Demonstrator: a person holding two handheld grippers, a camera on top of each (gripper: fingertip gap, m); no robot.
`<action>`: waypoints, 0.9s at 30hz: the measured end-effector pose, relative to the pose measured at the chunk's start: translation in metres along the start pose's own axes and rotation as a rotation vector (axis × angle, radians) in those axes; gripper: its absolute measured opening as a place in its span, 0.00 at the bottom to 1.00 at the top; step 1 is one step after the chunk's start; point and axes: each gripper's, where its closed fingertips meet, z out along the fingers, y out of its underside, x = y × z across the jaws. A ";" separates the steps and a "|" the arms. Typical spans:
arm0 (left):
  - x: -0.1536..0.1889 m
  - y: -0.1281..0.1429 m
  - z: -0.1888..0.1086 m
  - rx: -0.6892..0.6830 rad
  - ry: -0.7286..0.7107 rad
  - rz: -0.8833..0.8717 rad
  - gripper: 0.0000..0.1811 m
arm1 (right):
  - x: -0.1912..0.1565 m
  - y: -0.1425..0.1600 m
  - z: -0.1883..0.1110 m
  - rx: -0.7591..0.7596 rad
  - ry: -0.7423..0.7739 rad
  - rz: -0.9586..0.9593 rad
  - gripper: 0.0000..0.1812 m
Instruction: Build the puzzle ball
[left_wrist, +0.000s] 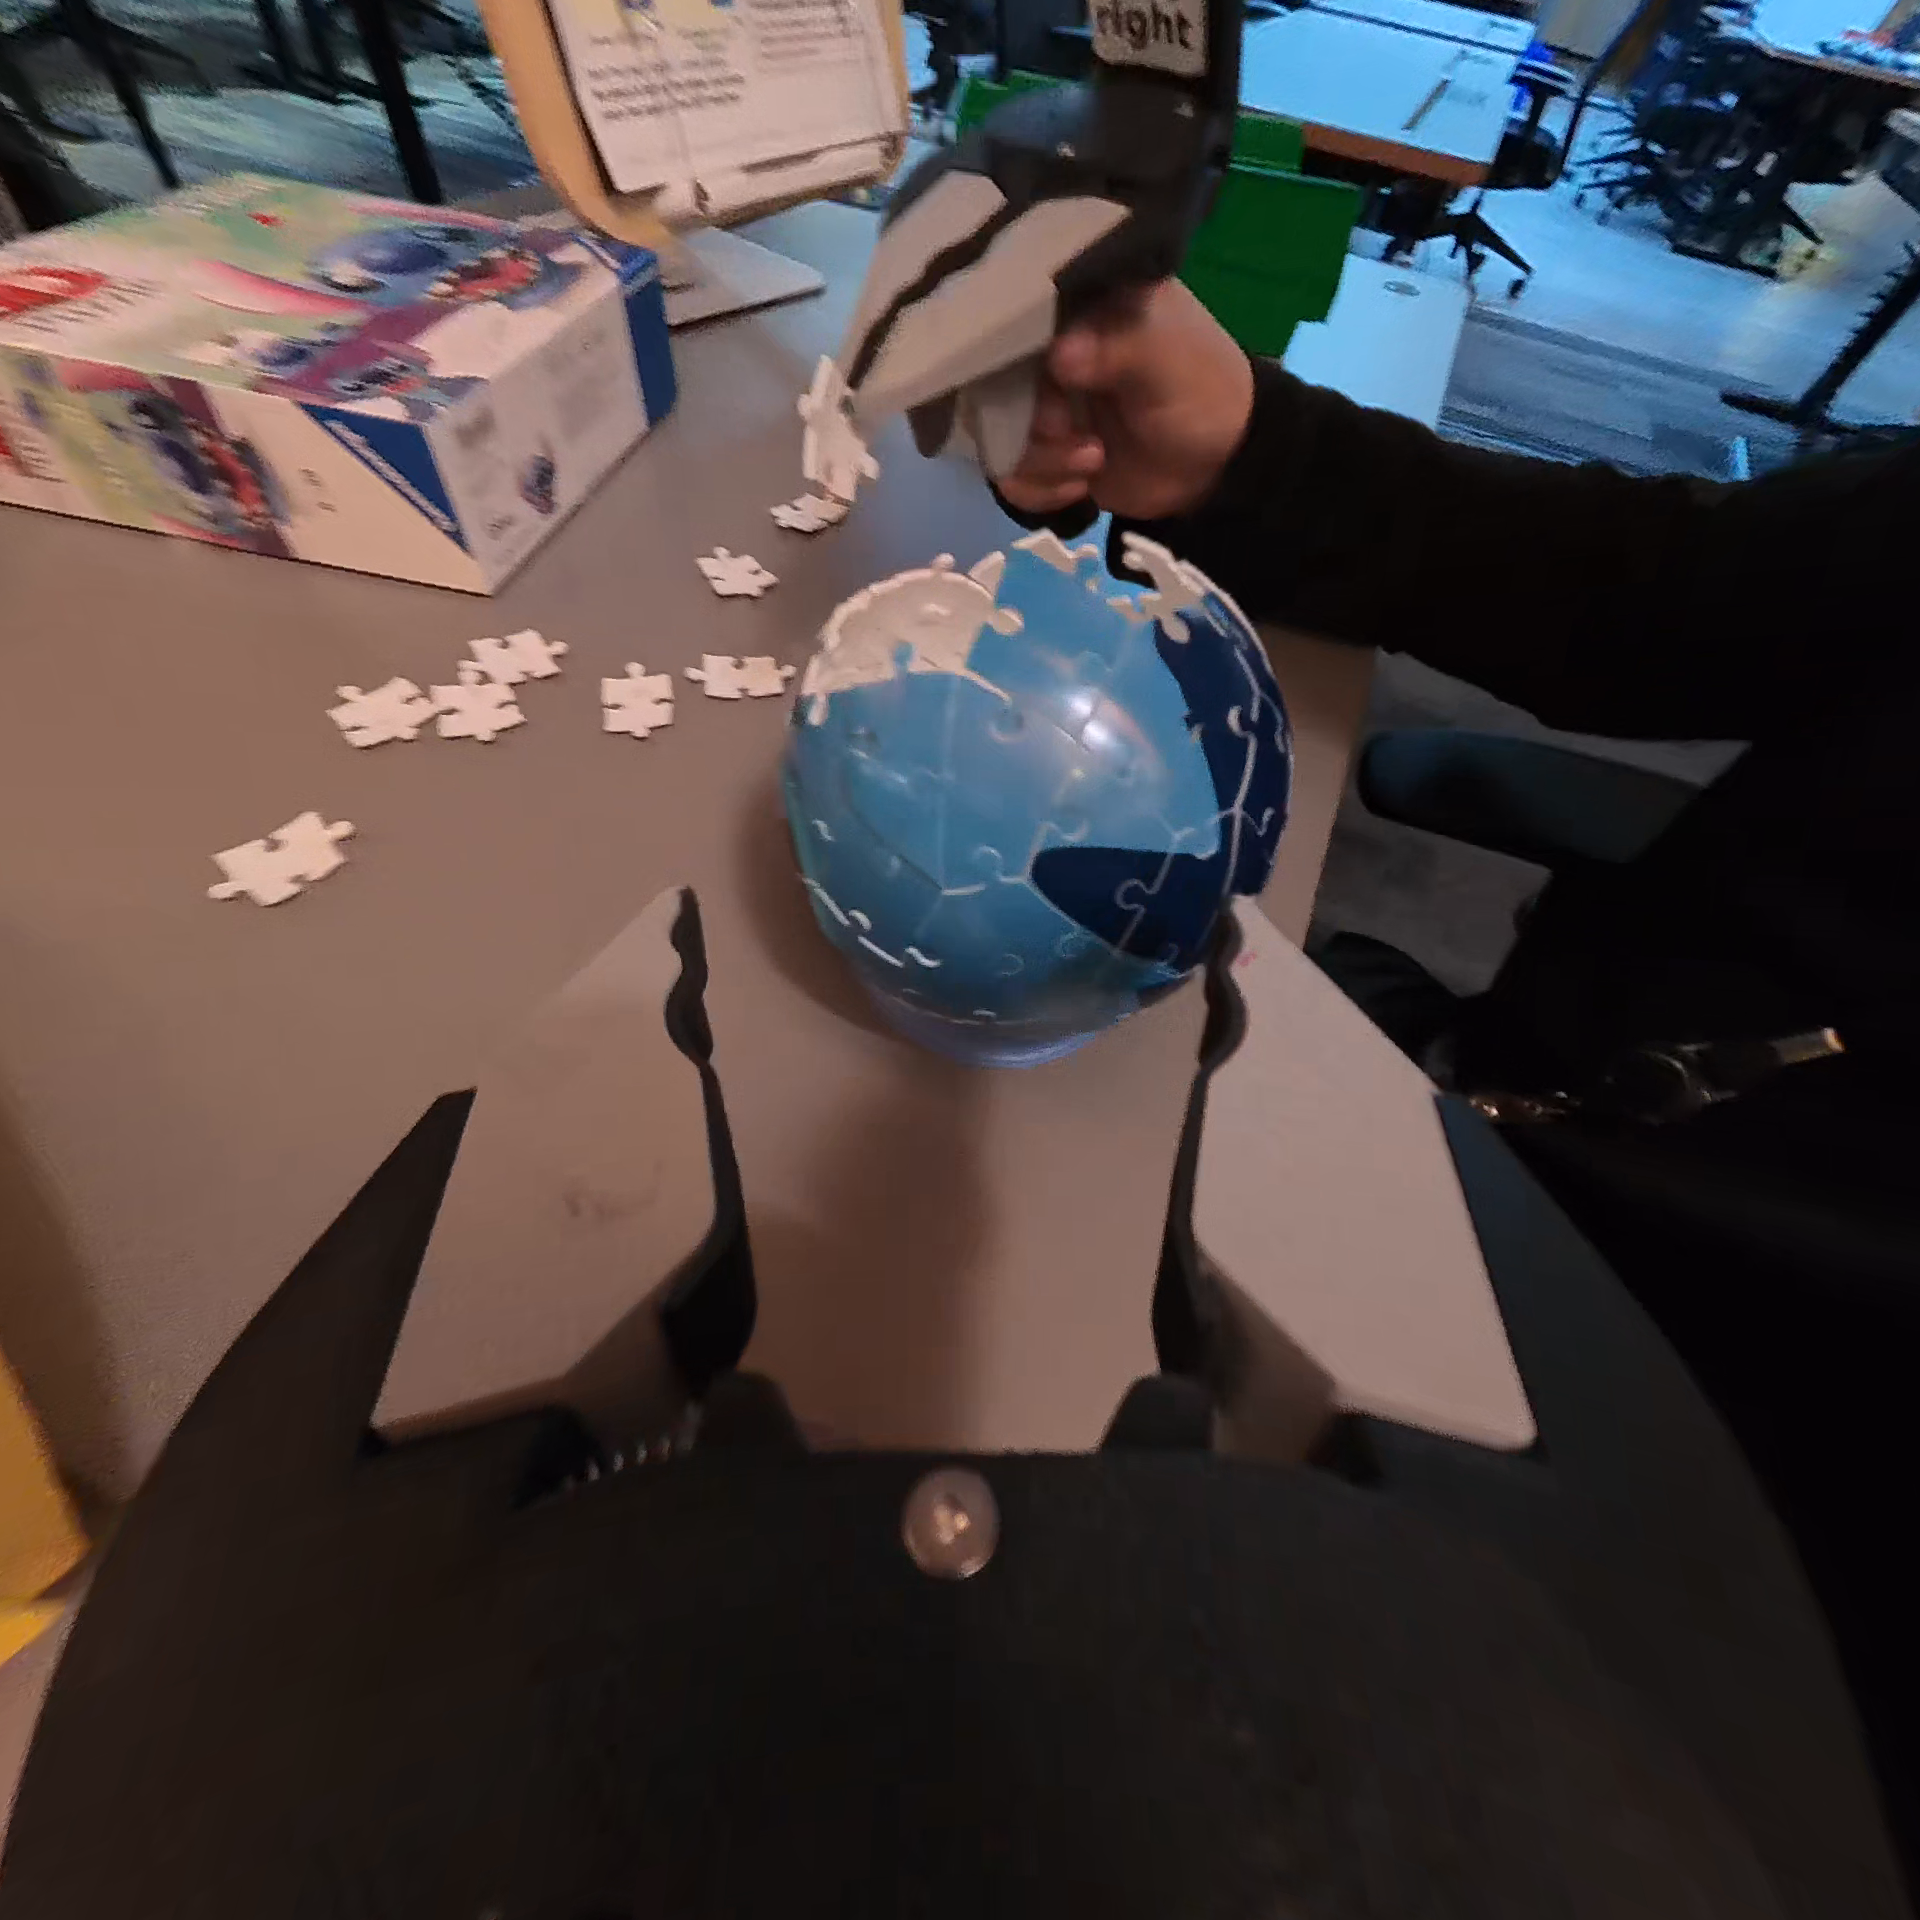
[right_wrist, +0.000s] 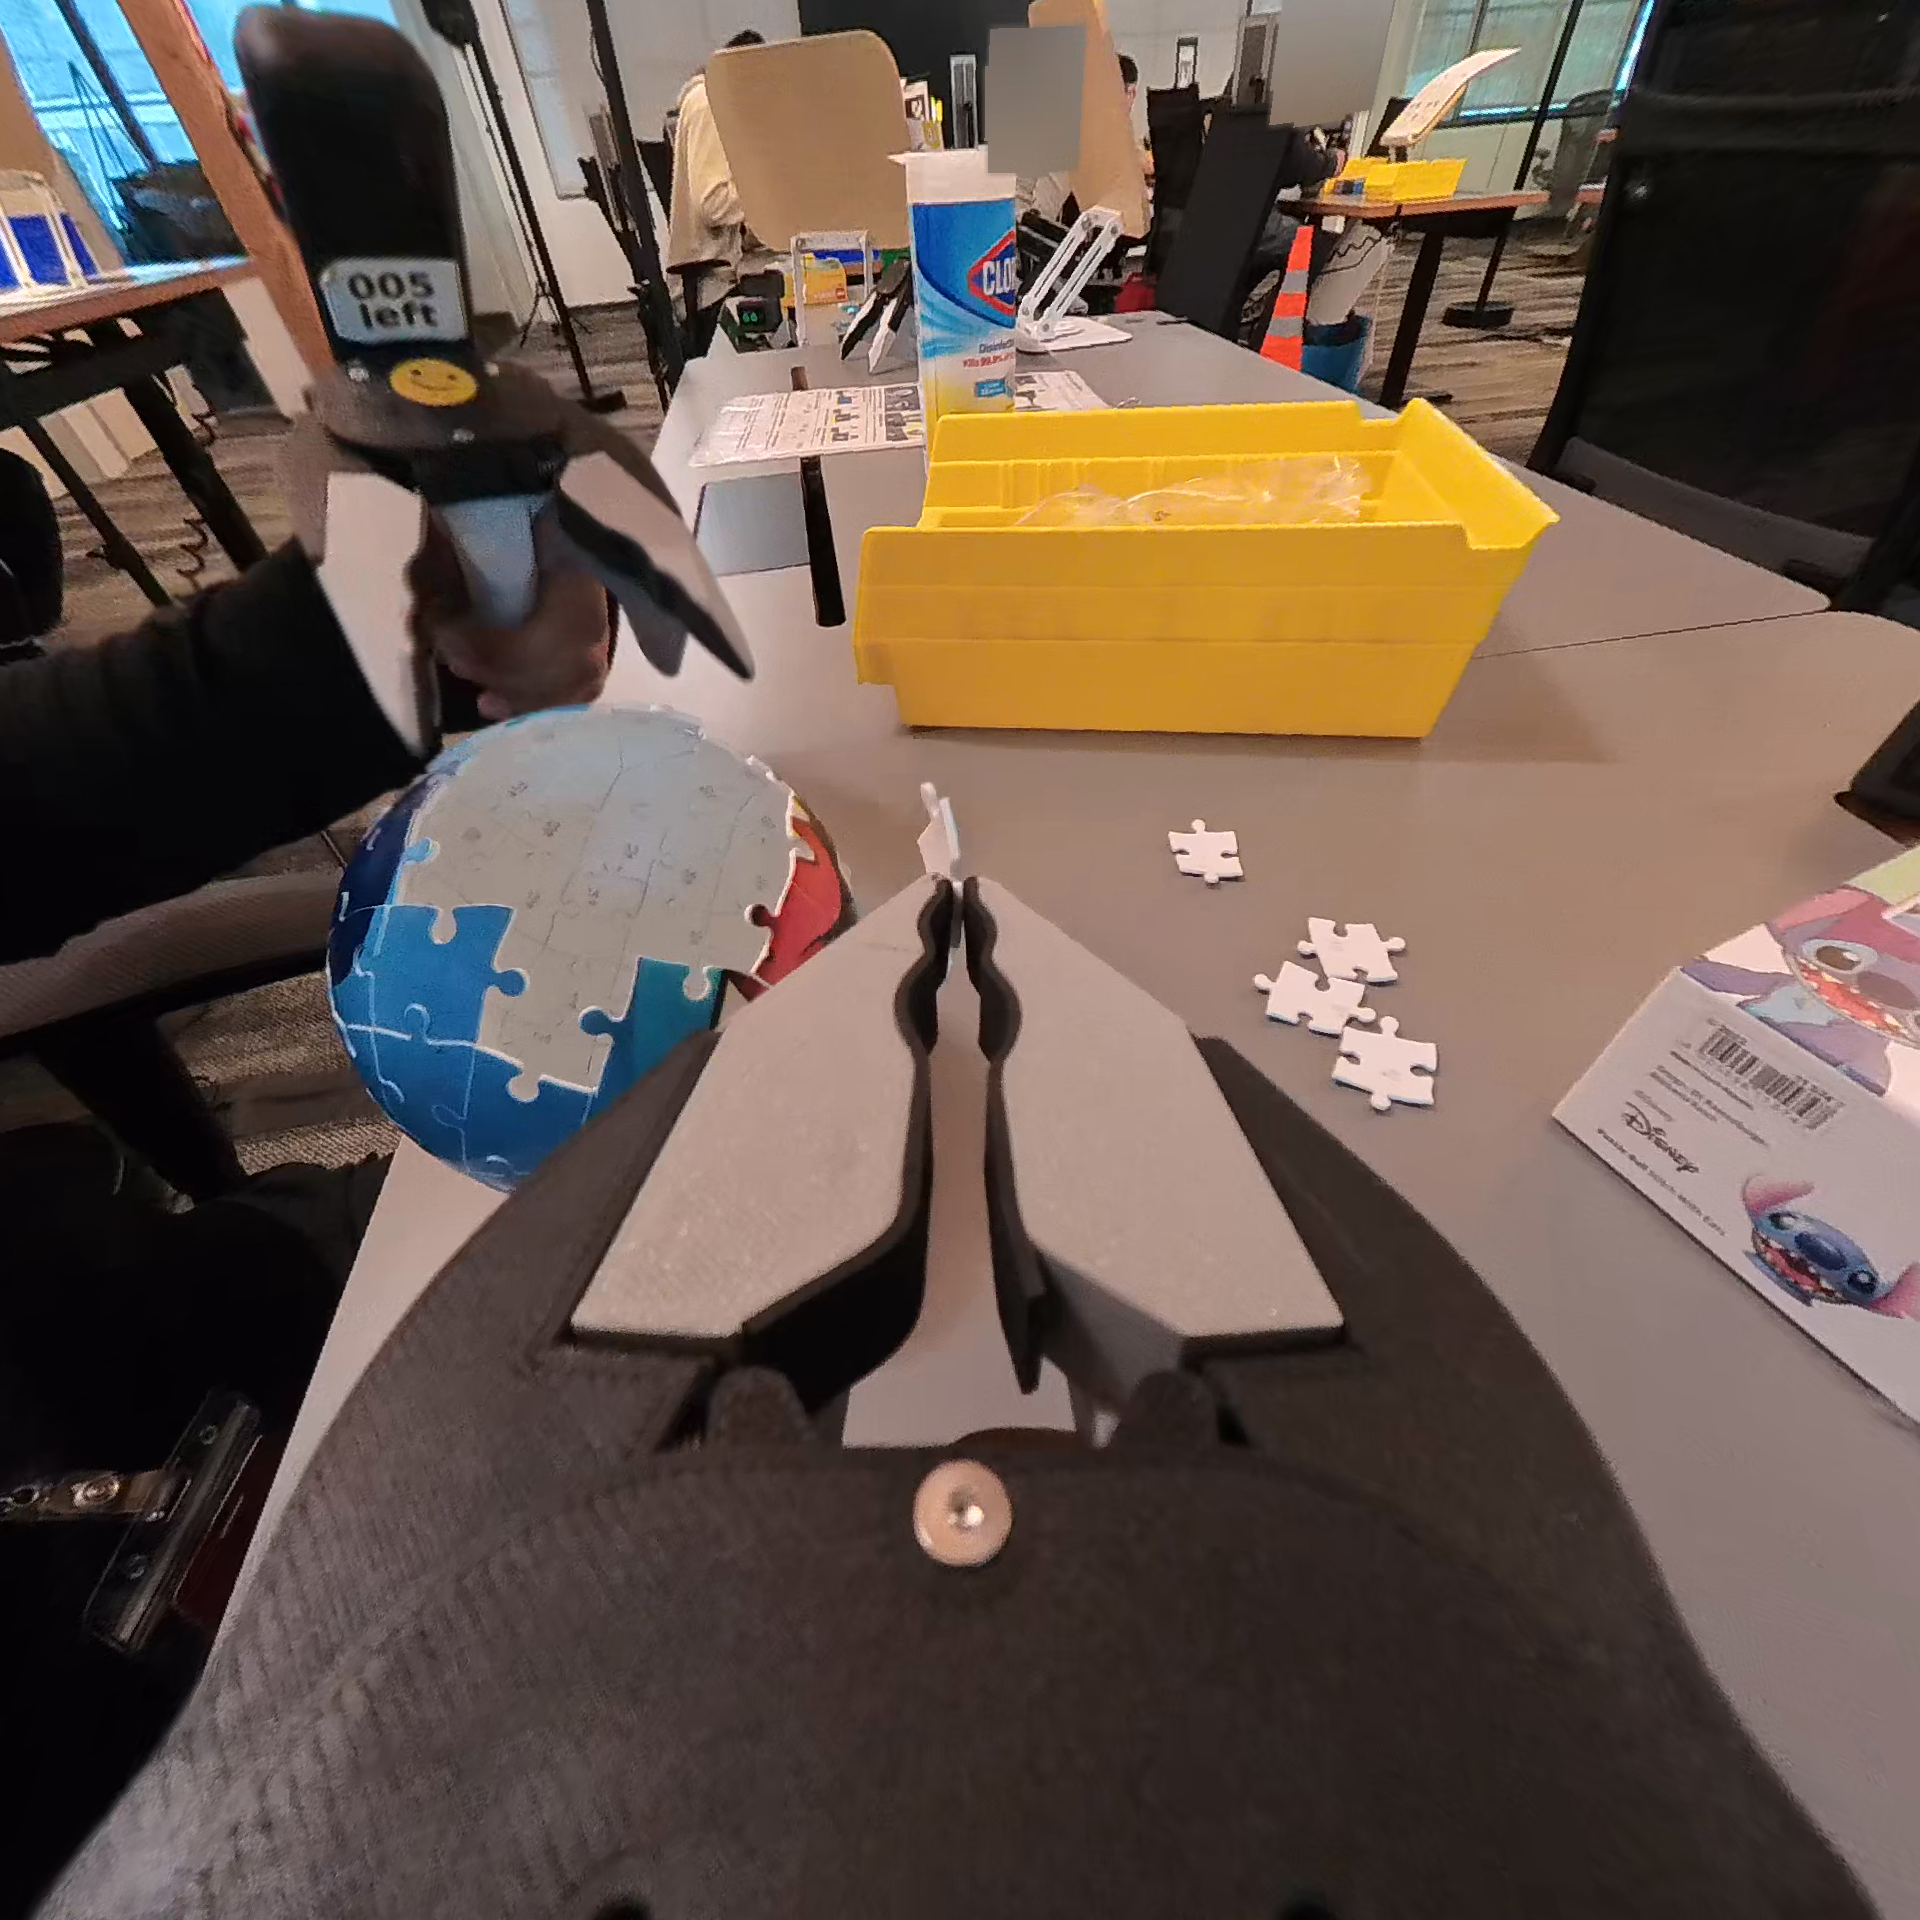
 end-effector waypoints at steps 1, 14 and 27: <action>0.004 0.003 0.005 0.003 0.022 0.003 0.53 | 0.001 0.001 0.000 -0.003 0.003 0.000 0.00; 0.017 0.014 0.027 -0.011 0.078 -0.042 0.53 | 0.006 0.003 -0.006 0.013 -0.016 0.048 0.00; 0.056 0.021 0.012 0.012 0.127 -0.030 0.52 | -0.012 0.000 0.001 0.000 -0.072 0.037 0.00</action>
